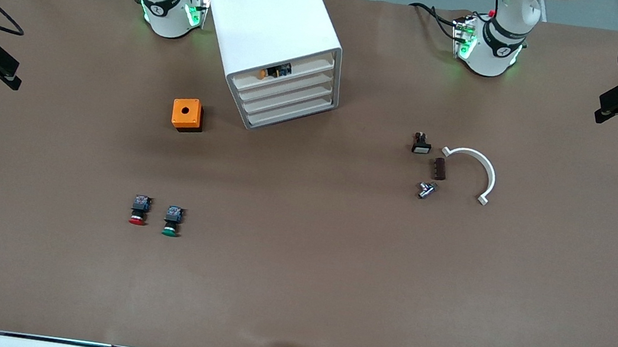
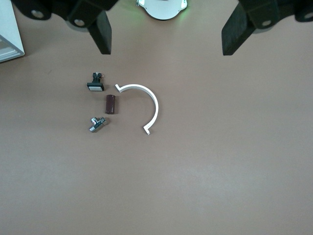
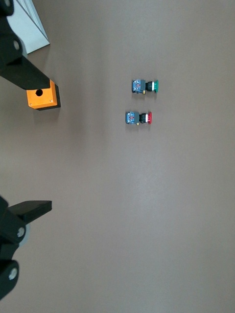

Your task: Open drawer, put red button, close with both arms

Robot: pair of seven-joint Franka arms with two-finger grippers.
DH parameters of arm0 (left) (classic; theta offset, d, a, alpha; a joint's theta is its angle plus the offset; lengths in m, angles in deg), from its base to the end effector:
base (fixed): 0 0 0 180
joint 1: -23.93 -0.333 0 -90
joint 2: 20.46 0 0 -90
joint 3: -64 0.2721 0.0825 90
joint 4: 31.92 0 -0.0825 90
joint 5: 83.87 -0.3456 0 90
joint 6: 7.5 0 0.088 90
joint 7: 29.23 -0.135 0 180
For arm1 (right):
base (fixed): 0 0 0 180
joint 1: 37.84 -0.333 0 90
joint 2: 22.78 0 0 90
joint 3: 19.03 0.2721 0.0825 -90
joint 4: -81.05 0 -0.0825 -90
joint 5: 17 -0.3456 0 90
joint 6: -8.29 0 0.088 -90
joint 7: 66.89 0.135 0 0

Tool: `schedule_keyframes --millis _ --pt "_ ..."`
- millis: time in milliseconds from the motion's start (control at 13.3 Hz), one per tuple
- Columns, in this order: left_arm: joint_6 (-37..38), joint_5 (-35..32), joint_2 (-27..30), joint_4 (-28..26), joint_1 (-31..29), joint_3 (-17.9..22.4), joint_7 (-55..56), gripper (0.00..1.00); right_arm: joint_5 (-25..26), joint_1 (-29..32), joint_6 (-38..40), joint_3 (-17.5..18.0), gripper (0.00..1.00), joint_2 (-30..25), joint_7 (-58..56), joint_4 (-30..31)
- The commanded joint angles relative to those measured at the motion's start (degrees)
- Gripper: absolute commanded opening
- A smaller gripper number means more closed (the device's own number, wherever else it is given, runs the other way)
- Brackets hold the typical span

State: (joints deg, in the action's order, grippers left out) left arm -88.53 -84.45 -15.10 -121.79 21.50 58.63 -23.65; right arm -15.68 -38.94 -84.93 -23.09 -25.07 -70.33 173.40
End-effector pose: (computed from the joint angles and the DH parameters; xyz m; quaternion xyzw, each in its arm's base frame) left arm 0.4719 -0.0248 0.5865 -0.9992 -0.0240 0.0298 0.0116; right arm 0.5117 -0.0301 0.5603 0.9996 0.0045 0.0269 0.0116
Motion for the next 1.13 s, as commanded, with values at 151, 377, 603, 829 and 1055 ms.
schedule_keyframes --millis 151,377,603,829,1055 --pt "0.26 -0.65 -0.96 0.92 -0.56 -0.43 -1.36 0.99 0.35 0.05 0.23 0.10 1.00 -0.87 -0.61 0.64" --pt "0.26 -0.30 -4.99 1.10 -0.30 -0.52 -3.55 0.99 0.35 0.13 0.50 0.01 1.00 -0.87 -0.69 0.64" --pt "-0.01 3.90 -10.61 1.97 0.49 -0.87 -2.33 0.99 0.35 0.22 0.41 0.10 1.00 -0.70 -0.61 0.72" --pt "0.08 9.10 -17.38 6.10 1.19 -1.66 5.72 0.99 0.35 0.13 -0.11 0.01 1.00 0.09 -0.61 0.72" --pt "-0.18 9.45 -24.32 9.43 5.66 -2.89 17.84 0.99 0.35 -0.57 -1.34 0.10 1.00 4.30 0.09 0.64"
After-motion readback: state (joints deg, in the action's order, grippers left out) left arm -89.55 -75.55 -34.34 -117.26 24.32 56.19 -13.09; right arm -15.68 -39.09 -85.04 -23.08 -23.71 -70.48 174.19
